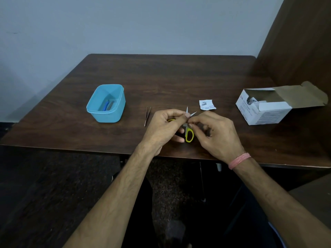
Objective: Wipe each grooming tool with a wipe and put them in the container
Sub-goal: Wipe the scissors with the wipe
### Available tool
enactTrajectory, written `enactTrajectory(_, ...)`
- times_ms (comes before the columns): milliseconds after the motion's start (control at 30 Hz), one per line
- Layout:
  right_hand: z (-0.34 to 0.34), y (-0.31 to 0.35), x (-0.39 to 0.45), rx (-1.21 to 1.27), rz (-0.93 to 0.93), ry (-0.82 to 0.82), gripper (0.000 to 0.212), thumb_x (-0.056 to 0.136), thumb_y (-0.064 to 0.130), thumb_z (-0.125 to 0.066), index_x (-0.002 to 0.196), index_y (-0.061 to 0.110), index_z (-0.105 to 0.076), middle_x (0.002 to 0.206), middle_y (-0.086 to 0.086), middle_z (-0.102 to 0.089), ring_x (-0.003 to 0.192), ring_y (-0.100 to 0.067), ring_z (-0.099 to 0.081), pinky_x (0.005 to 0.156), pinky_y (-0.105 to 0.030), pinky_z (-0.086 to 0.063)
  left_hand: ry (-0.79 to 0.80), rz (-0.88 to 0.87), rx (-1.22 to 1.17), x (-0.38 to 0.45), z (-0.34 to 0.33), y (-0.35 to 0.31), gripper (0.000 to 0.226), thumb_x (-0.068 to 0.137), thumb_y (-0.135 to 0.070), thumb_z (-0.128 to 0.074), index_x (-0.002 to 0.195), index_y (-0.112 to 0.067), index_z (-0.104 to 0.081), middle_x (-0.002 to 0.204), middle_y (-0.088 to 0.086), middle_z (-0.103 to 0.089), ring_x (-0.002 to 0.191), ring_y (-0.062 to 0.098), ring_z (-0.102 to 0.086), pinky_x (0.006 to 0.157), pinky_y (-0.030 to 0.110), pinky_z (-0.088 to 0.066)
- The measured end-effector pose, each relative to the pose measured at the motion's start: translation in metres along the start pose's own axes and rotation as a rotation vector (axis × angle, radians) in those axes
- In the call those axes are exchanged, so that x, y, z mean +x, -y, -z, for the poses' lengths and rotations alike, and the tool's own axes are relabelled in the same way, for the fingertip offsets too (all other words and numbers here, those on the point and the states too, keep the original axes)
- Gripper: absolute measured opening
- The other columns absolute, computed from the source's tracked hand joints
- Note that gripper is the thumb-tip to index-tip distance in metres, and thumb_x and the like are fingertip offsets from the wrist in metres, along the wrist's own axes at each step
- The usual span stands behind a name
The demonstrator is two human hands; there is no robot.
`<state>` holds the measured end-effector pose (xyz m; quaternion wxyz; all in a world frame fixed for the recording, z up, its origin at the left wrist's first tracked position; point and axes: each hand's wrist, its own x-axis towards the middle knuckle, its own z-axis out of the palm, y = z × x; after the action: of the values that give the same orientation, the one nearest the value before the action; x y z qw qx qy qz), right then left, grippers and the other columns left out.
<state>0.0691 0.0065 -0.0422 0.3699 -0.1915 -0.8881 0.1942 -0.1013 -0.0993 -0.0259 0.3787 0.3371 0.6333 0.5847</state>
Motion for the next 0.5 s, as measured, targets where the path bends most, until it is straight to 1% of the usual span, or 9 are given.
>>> enactTrajectory(100,0.0001,0.0017,-0.0014,-0.026,0.032,0.019,0.014,0.099,0.019,-0.079,0.11,0.027,-0.083,0.103,0.016,-0.071,0.07,-0.006,-0.063,0.065,-0.035,-0.058,-0.055,-0.024,0.018,0.0023,-0.0025,0.005,0.013,0.105,-0.024,-0.082,0.112,-0.015,-0.087,0.086,0.007,-0.07,0.062,0.003,-0.063,0.049,0.023,-0.06)
enactTrajectory(200,0.0,0.003,-0.0029,-0.04,0.041,0.029,0.012,0.098,0.022,-0.08,0.108,0.029,-0.084,0.102,0.017,-0.07,0.067,-0.007,-0.062,0.063,-0.035,-0.058,-0.1,-0.027,0.033,0.0034,-0.0049,0.0097,0.008,0.102,-0.025,-0.085,0.105,-0.02,-0.09,0.082,0.002,-0.072,0.06,0.004,-0.06,0.05,0.025,-0.061)
enactTrajectory(300,0.0003,0.0036,-0.005,-0.017,0.043,0.042,0.01,0.097,0.023,-0.08,0.105,0.028,-0.084,0.099,0.015,-0.069,0.063,-0.009,-0.061,0.06,-0.037,-0.056,-0.098,-0.022,0.015,0.0043,-0.0052,0.0101,0.006,0.101,-0.022,-0.086,0.097,-0.022,-0.089,0.082,0.002,-0.071,0.058,0.004,-0.057,0.05,0.025,-0.061)
enactTrajectory(400,0.0016,0.0044,-0.0059,-0.011,0.064,0.046,0.01,0.097,0.022,-0.081,0.106,0.026,-0.084,0.1,0.014,-0.07,0.064,-0.008,-0.062,0.059,-0.038,-0.057,-0.093,-0.021,0.015,0.0042,-0.0055,0.0093,0.005,0.101,-0.021,-0.085,0.099,-0.019,-0.089,0.081,0.003,-0.07,0.058,0.004,-0.057,0.05,0.024,-0.061)
enactTrajectory(500,0.0008,0.0055,-0.0055,-0.05,0.072,0.03,0.012,0.099,0.021,-0.08,0.109,0.026,-0.084,0.103,0.014,-0.071,0.067,-0.007,-0.062,0.061,-0.039,-0.058,-0.089,-0.028,0.007,0.0032,-0.0054,0.0084,0.005,0.101,-0.023,-0.086,0.1,-0.022,-0.09,0.079,-0.002,-0.072,0.058,0.003,-0.057,0.051,0.025,-0.062)
